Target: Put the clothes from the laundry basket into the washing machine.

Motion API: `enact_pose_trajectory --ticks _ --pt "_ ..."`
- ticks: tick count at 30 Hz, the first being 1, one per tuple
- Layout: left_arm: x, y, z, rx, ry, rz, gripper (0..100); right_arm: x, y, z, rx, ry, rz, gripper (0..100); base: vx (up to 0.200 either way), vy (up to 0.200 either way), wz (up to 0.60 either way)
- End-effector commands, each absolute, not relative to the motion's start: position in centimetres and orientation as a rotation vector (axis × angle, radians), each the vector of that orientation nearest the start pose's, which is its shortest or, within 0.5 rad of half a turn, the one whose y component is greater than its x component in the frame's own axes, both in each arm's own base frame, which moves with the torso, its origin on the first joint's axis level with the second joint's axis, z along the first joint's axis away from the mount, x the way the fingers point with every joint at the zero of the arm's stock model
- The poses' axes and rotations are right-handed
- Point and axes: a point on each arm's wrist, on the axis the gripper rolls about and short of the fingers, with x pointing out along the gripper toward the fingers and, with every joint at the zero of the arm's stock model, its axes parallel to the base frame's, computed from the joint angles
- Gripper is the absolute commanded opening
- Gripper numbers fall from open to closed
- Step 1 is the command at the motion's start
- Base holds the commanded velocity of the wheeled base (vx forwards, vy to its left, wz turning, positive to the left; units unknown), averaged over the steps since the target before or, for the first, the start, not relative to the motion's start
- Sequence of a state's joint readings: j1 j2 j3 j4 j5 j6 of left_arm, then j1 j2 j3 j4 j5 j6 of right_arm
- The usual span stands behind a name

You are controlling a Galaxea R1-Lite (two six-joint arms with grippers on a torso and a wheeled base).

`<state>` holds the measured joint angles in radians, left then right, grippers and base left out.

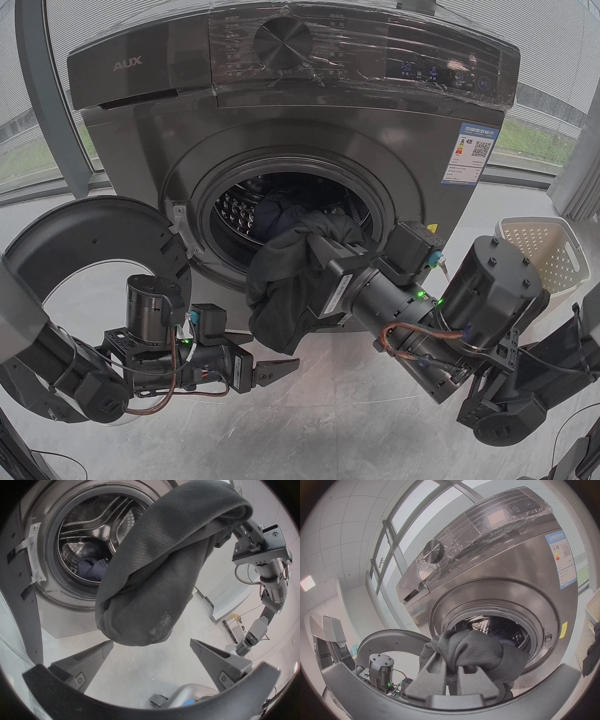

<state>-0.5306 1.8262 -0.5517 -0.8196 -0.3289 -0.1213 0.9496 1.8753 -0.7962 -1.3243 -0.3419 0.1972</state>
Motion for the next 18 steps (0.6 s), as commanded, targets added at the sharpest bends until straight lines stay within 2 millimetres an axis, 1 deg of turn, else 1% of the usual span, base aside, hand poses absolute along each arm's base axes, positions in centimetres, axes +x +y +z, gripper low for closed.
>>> enact_pose_trajectory --ticks 1,4,7,18 --pt "25.3 -16.0 9.1 -0.077 0.523 -0.806 100 20.2 27.0 19.2 0.34 -0.139 0.625 0 0.0 0.0 0.0" --pt "25.6 -16.3 9.6 -0.1 0.48 -0.807 100 20.2 27.0 19.2 0.34 -0.137 0.625 0 0.0 0.0 0.0" --pt "25.6 -16.6 9.8 -0.112 0.459 -0.795 100 20.1 27.1 19.2 0.341 -0.137 0.63 0 0.0 0.0 0.0" --pt "25.1 -16.7 8.7 -0.097 0.499 -0.794 100 20.1 27.1 19.1 0.338 -0.136 0.629 0 0.0 0.0 0.0"
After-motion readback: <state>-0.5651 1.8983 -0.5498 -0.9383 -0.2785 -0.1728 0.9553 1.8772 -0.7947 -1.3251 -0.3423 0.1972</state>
